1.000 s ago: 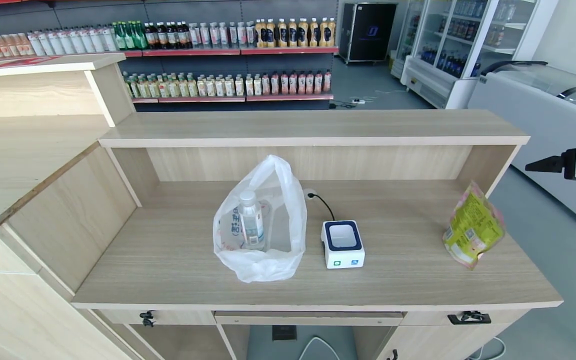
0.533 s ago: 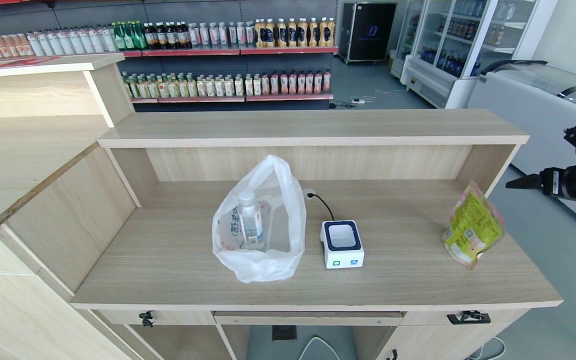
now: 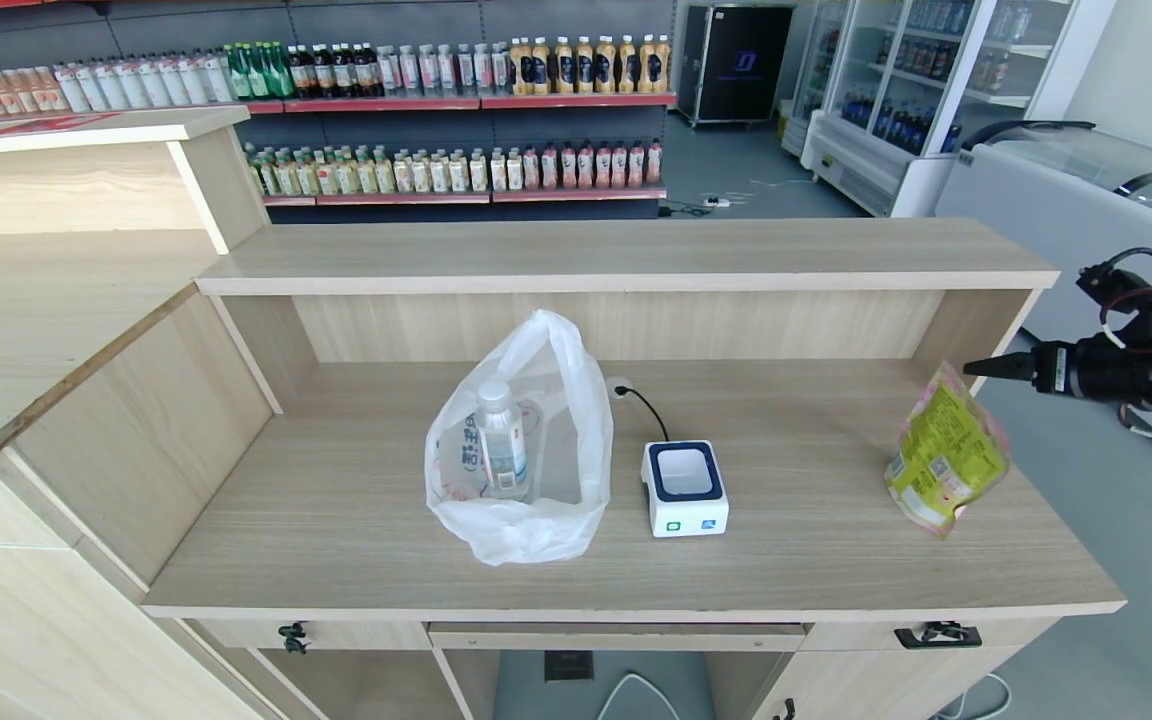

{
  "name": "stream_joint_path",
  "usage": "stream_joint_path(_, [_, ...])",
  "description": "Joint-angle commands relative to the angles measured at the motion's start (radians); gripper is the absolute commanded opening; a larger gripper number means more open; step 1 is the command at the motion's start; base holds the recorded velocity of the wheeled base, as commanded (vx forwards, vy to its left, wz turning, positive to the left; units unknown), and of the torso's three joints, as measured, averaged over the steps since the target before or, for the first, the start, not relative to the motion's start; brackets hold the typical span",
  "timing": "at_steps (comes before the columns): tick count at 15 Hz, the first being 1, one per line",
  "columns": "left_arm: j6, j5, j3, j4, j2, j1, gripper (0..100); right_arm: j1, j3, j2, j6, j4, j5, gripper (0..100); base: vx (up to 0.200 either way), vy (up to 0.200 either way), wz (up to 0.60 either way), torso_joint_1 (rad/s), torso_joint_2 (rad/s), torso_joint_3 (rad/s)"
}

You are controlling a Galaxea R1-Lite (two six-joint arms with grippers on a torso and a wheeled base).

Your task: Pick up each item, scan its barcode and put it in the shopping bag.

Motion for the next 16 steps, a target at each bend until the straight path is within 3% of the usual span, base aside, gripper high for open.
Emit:
stream_joint_path(1, [0.000, 0.000, 0.000, 0.000, 0.000, 0.001, 100, 0.019, 0.000, 0.041, 0.001, -0.017, 0.005, 100, 0.000, 0.000, 0.00, 0.000, 0.00, 0.000])
stream_joint_path(16, [0.000, 0.000, 0.000, 0.000, 0.000, 0.001, 100, 0.081, 0.006, 0.204, 0.000, -0.155, 0.005, 100, 0.000, 0.000, 0.00, 0.000, 0.00, 0.000])
